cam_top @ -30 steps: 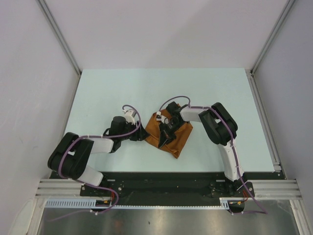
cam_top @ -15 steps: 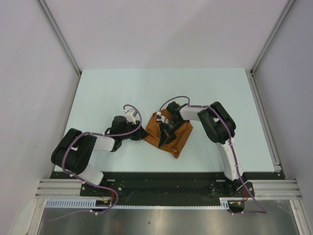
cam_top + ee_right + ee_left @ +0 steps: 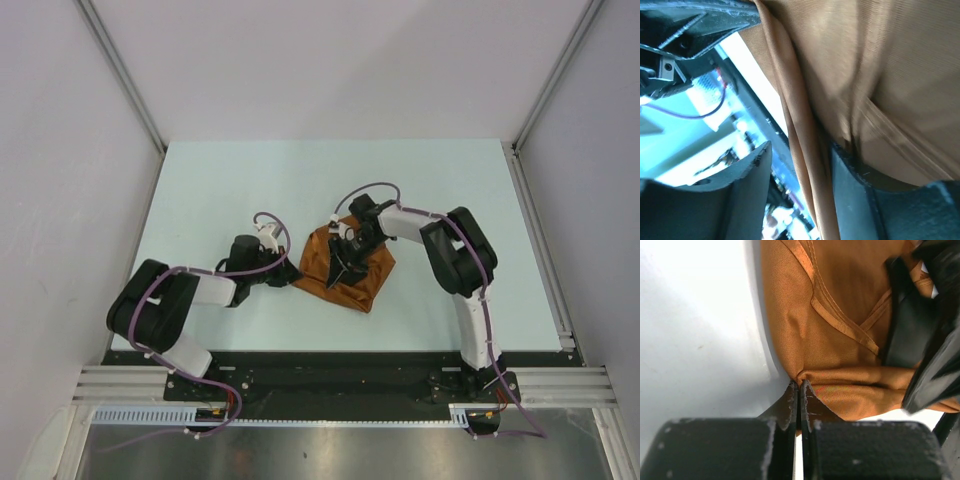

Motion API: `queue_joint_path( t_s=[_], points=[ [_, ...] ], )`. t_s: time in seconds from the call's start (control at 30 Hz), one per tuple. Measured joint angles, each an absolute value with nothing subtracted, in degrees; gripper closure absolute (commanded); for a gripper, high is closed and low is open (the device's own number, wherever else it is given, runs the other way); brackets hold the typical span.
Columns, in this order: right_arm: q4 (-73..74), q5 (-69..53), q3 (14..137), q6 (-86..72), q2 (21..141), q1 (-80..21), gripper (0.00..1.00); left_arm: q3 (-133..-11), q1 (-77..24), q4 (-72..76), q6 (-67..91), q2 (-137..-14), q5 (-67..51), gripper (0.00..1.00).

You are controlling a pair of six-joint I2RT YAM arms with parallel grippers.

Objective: Fold the napkin, place the utensils inside, and roll it up
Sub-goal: Roll the napkin with the utensil

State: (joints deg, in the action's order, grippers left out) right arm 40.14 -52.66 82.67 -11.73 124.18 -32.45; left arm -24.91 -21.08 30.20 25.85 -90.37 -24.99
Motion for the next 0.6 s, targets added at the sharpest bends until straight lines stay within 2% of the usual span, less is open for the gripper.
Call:
queue_joint_path(
  t_s=[0.13,0.3,0.43,0.6],
  points=[
    [40.05,-46.11,82.04,-11.16,119.35,-30.98,0.38,-25.3,-21.08,28.67,25.82,-90.0,-24.86,1.0],
    [36.73,-36.07,76.79,-9.06,106.43,-31.62,0.34,-25.82,-21.08,27.55,25.82,-90.0,-24.84,1.0],
    [33.5,-26.44,70.98,-6.9,96.27,-36.29,0.33,-26.5,-21.08,26.17,25.8,-90.0,-24.84,1.0],
    [30.26,-15.99,64.27,-5.32,93.19,-43.13,0.33,-27.2,-21.08,24.71,25.82,-90.0,-24.82,1.0]
  ],
)
